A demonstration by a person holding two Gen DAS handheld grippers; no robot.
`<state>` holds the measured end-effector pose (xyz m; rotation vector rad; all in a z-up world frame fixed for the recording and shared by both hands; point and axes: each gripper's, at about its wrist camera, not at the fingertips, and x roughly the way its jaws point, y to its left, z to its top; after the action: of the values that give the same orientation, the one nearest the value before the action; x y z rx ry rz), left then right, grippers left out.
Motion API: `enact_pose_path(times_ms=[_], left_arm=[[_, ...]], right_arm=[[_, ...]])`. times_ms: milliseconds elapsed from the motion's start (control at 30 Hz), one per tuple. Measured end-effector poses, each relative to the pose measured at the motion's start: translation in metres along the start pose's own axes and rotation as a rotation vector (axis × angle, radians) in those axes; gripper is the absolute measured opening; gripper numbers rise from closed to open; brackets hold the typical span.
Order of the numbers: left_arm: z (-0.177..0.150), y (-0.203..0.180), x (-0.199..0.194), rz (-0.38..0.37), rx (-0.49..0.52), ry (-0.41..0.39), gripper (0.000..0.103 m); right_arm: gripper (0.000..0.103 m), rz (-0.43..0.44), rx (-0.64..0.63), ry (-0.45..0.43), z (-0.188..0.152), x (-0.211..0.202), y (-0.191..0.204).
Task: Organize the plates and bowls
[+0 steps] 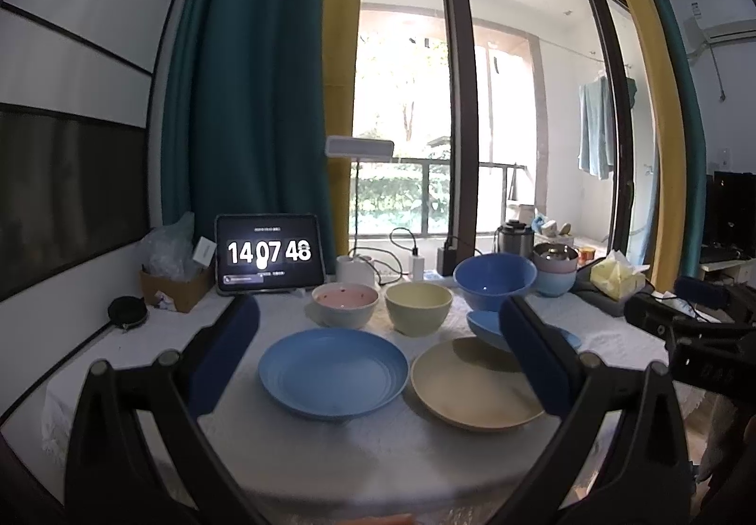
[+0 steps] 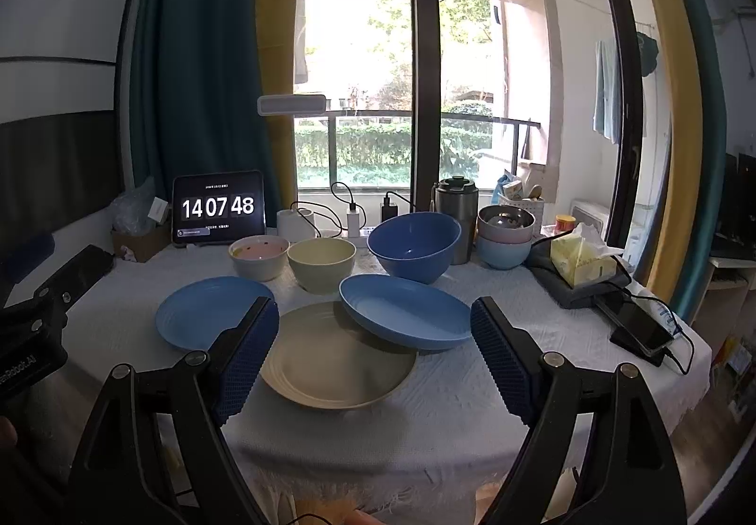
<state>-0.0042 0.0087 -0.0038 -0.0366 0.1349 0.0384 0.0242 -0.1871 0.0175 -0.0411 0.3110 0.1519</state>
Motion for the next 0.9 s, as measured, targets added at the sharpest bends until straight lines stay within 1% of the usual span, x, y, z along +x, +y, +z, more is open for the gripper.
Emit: enact_pose_path(times_ms=[900], left_arm=[[-0.0034, 0.0017, -0.0008, 0.007, 0.003, 0.003, 0.103]], right_arm=[[0.086, -0.005, 0.009, 0.006, -0.0012, 0.0023, -0.0004]])
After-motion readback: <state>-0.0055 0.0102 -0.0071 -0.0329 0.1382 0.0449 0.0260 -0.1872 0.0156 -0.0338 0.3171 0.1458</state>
